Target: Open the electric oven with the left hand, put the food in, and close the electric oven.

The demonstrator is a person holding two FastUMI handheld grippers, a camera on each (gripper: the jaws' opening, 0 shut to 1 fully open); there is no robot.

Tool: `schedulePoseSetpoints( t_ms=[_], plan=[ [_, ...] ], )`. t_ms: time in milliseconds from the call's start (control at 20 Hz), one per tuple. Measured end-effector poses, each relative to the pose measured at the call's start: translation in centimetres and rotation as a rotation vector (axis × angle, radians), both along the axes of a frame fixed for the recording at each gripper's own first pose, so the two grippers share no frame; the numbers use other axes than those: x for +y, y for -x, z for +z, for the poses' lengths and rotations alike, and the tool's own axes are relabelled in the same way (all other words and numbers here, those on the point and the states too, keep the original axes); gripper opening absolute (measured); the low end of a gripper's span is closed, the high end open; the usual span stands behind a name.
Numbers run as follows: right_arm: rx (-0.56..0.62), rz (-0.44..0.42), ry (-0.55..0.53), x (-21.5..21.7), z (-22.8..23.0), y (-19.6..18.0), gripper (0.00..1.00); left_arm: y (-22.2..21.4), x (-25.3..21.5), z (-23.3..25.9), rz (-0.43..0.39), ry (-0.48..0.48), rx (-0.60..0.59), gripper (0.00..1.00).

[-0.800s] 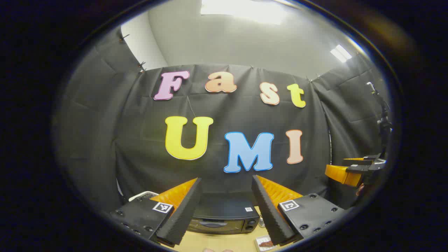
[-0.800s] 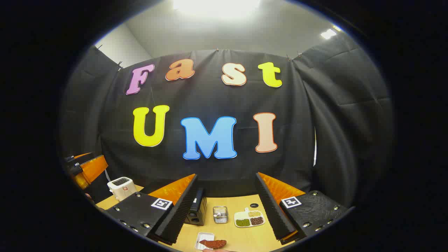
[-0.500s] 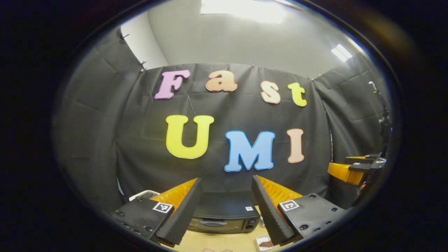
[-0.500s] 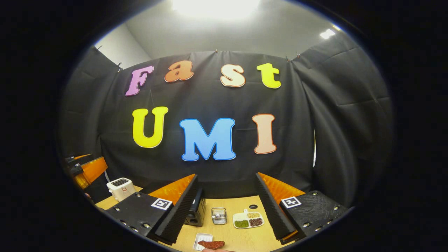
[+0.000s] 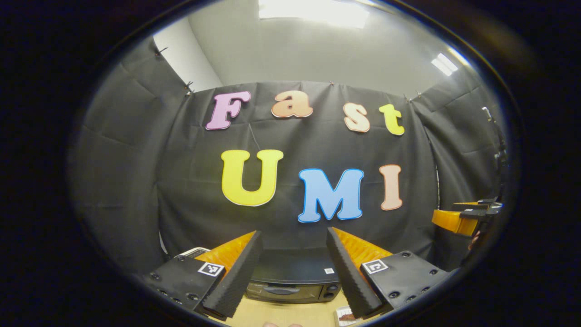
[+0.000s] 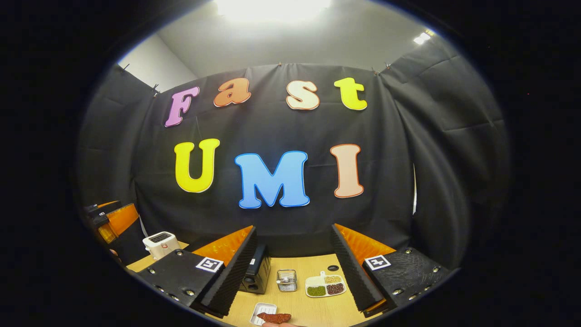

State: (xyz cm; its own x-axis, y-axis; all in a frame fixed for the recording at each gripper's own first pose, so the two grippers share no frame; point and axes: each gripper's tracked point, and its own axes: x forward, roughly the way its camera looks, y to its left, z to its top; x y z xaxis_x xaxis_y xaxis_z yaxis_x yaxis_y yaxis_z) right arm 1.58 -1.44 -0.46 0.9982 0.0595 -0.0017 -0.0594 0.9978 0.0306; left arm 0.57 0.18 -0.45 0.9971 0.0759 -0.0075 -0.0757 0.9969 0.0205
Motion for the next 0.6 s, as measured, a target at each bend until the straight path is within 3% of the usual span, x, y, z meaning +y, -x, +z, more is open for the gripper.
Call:
schedulePoseSetpoints(
  t_ms=[150,300,600],
  plan=[
    [0.016,0.001,-0.011,0.1,-0.5,0.0,0.98,-0.2,0.6,-0.3,0.017,-0.002,-0.003,0.98],
    [0.018,-0.043,-0.006,0.1,-0.6,-0.2,0.98,-1.4,1.0,-1.3,-0.024,0.007,0.003,0.99],
    [0.042,-0.091,0.006,2.1,-1.2,-0.2,0.98,-5.7,4.2,-10.5,-0.066,0.031,0.169,0.99]
  ],
)
